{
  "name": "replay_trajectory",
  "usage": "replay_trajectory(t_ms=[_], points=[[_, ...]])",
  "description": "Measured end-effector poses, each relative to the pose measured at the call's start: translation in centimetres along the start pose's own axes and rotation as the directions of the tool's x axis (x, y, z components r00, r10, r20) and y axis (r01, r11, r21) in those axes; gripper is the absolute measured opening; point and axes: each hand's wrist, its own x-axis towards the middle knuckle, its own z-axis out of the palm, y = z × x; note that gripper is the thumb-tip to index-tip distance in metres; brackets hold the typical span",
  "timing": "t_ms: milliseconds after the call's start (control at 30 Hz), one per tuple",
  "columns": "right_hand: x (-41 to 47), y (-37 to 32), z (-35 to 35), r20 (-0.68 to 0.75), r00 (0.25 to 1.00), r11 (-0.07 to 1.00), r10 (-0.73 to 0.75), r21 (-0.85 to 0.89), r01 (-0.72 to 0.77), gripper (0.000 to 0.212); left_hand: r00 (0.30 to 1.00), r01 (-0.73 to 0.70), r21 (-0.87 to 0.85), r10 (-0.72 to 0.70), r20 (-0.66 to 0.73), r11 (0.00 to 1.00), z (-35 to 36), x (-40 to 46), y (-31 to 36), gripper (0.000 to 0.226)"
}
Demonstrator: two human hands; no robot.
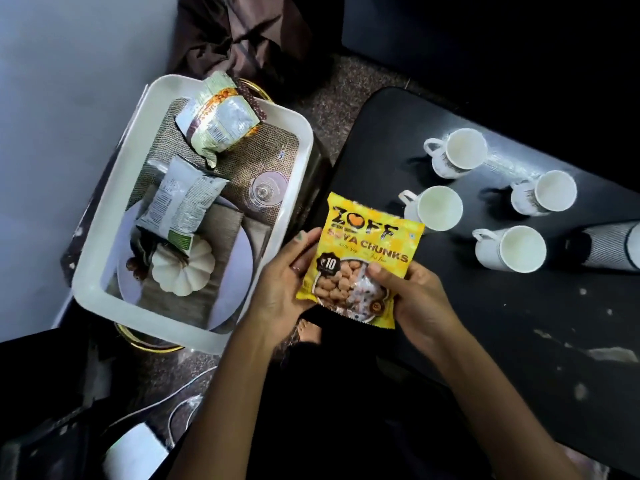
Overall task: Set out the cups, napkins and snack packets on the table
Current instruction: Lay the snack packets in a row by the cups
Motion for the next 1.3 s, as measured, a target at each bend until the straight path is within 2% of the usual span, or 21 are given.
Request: replay_trajectory(t_ms=[100,200,267,333,400,467,567,633,667,733,800,867,933,1000,1300], points=[[-0.2,1.3,-1.6,-0.07,0.997,0.999,0.035,-0.025,-0.036,0.04,0.998,0.051,0.267,-0.042,-0.036,0.962,-0.2,0.6,-0.9,0.048],[0.2,3.4,-3.3,-0.201,0.977,0.996,0.07,-0.042,-0.081,0.026,0.993,0.009,0.492,0.051,-0.109,0.871,0.8,1.9,-3.1,0.041],[0.5,4.6,-4.3,-0.273,0.959,0.994,0.074,-0.06,-0.093,0.017,0.986,-0.034,0.592,0.122,-0.11,0.806,1.5,3.2,-4.7,0.038],[0.9,5.3,-5.3,-0.337,0.941,0.989,0.016,-0.133,-0.064,0.014,0.983,-0.053,0.649,0.152,-0.098,0.759,2.1,4.4,-6.0,0.039],[1.3,5.6,-6.1,-0.399,0.915,0.973,-0.063,-0.23,-0.034,0.019,0.981,-0.068,0.702,0.177,-0.083,0.708,2.6,5.3,-7.1,0.042],[1.4,5.9,-6.7,-0.417,0.893,0.922,-0.17,-0.388,-0.006,0.024,0.964,-0.101,0.786,0.254,-0.073,0.61,2.9,5.7,-8.3,0.044],[1.1,6.5,-6.9,-0.356,0.869,0.794,-0.344,-0.604,0.067,0.034,0.881,-0.166,0.929,0.472,-0.01,0.33,3.3,5.0,-10.1,0.049],[0.7,7.2,-6.6,-0.331,0.842,0.702,-0.426,-0.708,0.076,0.047,0.804,-0.225,0.971,0.578,0.141,0.076,3.3,4.4,-11.1,0.051],[0.5,7.5,-6.3,-0.314,0.81,0.62,-0.495,-0.781,0.077,0.051,0.766,-0.262,0.962,0.59,0.254,-0.074,3.2,4.2,-11.6,0.051],[0.1,7.9,-6.0,-0.178,0.739,0.374,-0.65,-0.921,0.107,0.053,0.724,-0.332,0.88,0.505,0.469,-0.341,2.9,4.1,-12.5,0.05],[0.3,8.4,-6.3,0.045,0.732,0.076,-0.68,-0.988,0.132,0.049,0.724,-0.378,0.791,0.378,0.577,-0.482,2.5,4.3,-13.2,0.05],[0.8,8.8,-7.1,0.162,0.784,-0.117,-0.599,-0.986,0.115,0.051,0.759,-0.37,0.753,0.291,0.583,-0.544,2.0,4.9,-13.4,0.051],[1.7,9.0,-8.0,0.188,0.82,-0.19,-0.54,-0.977,0.099,0.054,0.782,-0.356,0.742,0.254,0.57,-0.568,1.5,5.5,-13.4,0.053],[2.4,9.3,-8.6,0.193,0.825,-0.215,-0.53,-0.972,0.09,0.055,0.791,-0.369,0.741,0.229,0.567,-0.561,1.3,6.1,-13.2,0.054],[3.7,10.1,-9.6,0.218,0.821,-0.207,-0.528,-0.97,0.124,0.056,0.765,-0.358,0.705,0.242,0.597,-0.612,1.1,6.6,-12.8,0.056]])
